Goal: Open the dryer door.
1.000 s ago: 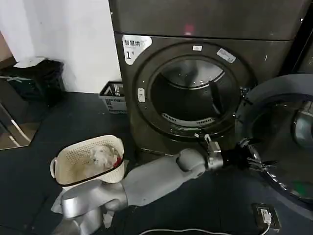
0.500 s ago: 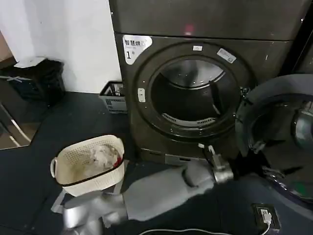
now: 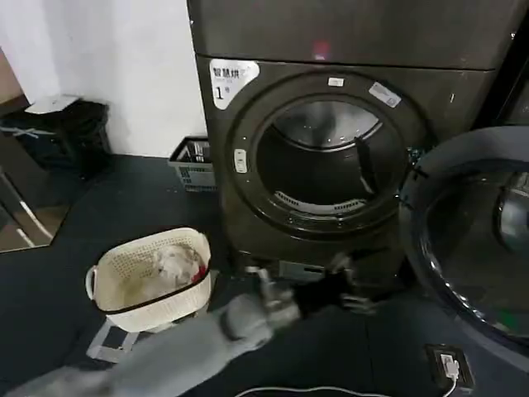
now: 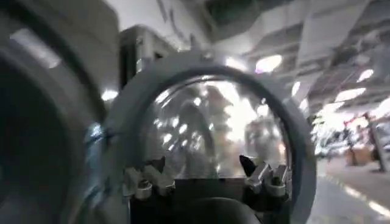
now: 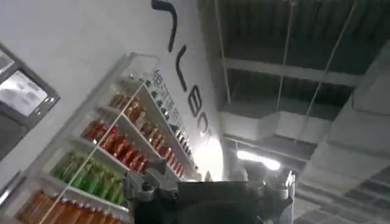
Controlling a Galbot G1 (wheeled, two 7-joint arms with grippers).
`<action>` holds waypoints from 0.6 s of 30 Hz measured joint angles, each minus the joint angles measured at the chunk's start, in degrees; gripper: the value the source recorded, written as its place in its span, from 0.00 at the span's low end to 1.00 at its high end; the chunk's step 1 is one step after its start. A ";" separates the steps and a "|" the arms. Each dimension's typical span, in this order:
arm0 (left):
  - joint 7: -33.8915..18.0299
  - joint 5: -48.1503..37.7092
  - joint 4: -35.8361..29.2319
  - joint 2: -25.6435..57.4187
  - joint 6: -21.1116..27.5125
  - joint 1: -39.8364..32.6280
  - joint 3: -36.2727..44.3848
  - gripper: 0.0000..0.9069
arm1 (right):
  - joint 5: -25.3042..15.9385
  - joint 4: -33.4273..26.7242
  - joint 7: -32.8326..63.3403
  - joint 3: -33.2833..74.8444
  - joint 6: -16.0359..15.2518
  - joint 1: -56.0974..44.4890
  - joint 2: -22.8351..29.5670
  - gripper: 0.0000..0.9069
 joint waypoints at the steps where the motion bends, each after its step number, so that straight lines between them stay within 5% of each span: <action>1: -0.73 0.35 -1.17 1.73 0.93 0.52 -0.76 1.00 | -0.07 0.38 -0.01 -0.19 -0.11 0.25 -0.13 1.00; 11: -2.52 1.23 -11.64 21.39 19.57 -0.24 -8.02 1.00 | 0.20 3.42 -1.17 -3.10 -0.69 2.74 -0.46 1.00; 18: 5.16 1.83 -11.50 34.33 23.11 -5.80 -8.36 1.00 | -1.05 4.02 -1.48 -5.22 -0.42 4.54 -0.45 1.00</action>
